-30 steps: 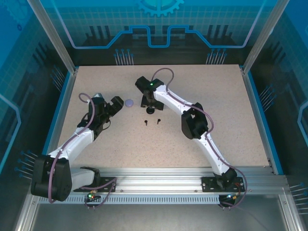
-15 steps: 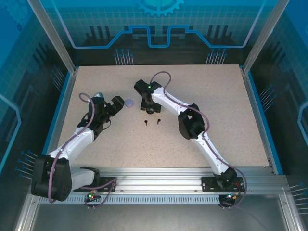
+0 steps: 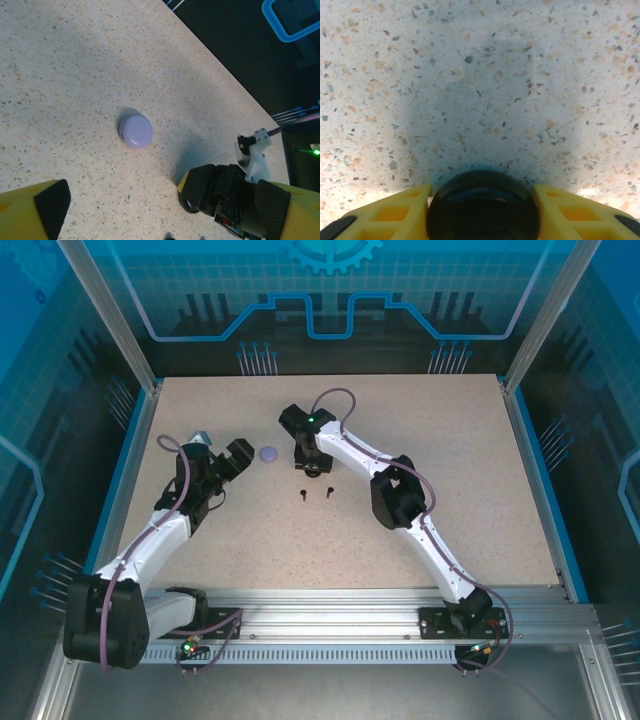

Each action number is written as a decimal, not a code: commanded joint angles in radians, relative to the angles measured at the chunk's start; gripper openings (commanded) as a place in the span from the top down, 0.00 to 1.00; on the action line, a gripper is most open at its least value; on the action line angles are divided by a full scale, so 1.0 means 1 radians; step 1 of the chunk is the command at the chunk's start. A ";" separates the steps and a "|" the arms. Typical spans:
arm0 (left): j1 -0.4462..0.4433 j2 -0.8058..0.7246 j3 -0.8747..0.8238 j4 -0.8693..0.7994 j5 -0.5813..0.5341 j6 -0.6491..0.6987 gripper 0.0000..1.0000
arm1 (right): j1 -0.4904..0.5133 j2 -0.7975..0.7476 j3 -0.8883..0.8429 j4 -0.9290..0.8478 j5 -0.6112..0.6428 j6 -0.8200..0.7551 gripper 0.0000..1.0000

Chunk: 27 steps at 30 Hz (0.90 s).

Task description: Insert wireless bluetooth earbuds into charging case

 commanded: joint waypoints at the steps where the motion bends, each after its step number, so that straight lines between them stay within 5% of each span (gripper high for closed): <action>1: 0.010 -0.026 0.022 -0.015 0.064 0.051 0.01 | -0.004 -0.077 -0.042 0.046 -0.043 -0.015 0.62; 12: -0.021 -0.094 0.005 -0.017 0.147 0.014 0.01 | -0.037 -0.399 -0.386 0.164 -0.021 -0.035 0.65; 27: -0.328 0.050 -0.019 0.141 0.053 -0.060 0.01 | -0.130 -0.991 -1.188 0.384 -0.036 0.081 0.64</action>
